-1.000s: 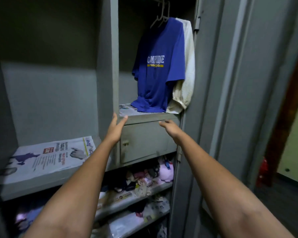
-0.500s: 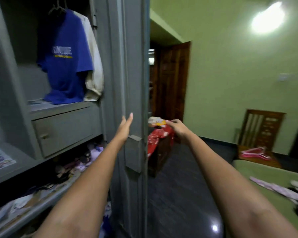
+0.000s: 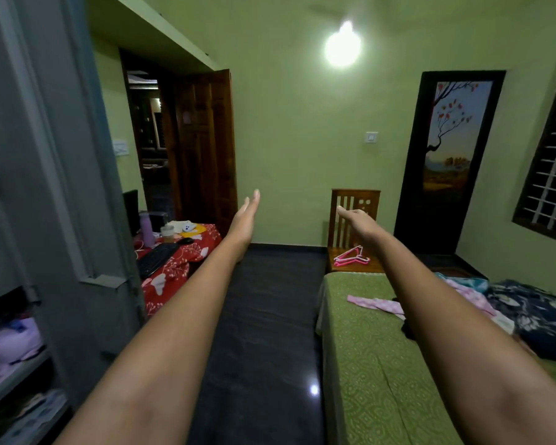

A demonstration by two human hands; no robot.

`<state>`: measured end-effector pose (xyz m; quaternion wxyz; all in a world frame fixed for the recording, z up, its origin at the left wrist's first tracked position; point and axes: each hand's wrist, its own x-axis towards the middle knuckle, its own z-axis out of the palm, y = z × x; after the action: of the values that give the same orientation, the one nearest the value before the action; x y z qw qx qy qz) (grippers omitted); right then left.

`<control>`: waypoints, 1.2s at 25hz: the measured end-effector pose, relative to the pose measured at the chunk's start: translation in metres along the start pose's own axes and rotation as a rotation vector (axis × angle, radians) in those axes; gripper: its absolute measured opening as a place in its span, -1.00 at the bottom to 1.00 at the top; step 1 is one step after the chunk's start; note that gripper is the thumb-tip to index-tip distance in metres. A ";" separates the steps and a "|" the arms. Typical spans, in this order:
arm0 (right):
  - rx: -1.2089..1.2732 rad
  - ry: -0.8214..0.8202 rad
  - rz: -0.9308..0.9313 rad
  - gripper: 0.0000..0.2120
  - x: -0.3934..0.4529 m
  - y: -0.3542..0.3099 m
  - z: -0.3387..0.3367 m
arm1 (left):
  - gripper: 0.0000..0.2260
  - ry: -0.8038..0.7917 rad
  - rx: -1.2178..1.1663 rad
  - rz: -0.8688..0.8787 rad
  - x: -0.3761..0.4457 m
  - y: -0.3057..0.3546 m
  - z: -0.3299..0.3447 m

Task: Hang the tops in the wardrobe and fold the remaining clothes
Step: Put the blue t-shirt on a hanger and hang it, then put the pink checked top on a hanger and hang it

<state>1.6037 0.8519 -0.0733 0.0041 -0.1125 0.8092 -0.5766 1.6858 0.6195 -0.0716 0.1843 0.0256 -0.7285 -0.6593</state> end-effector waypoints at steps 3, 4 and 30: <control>0.012 0.008 -0.004 -0.38 0.050 0.014 0.013 | -0.37 0.013 -0.029 0.038 0.054 -0.013 0.006; 0.015 0.005 0.001 -0.38 0.068 0.021 0.022 | -0.37 0.016 -0.034 0.031 0.075 -0.023 0.006; 0.150 -0.020 0.017 -0.26 0.827 0.048 0.087 | -0.40 0.064 -0.067 0.050 0.812 -0.153 0.029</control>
<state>0.8006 0.6313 -0.0459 0.0253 -0.1108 0.7647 -0.6343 0.8901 0.4002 -0.0310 0.2248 0.0223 -0.7000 -0.6775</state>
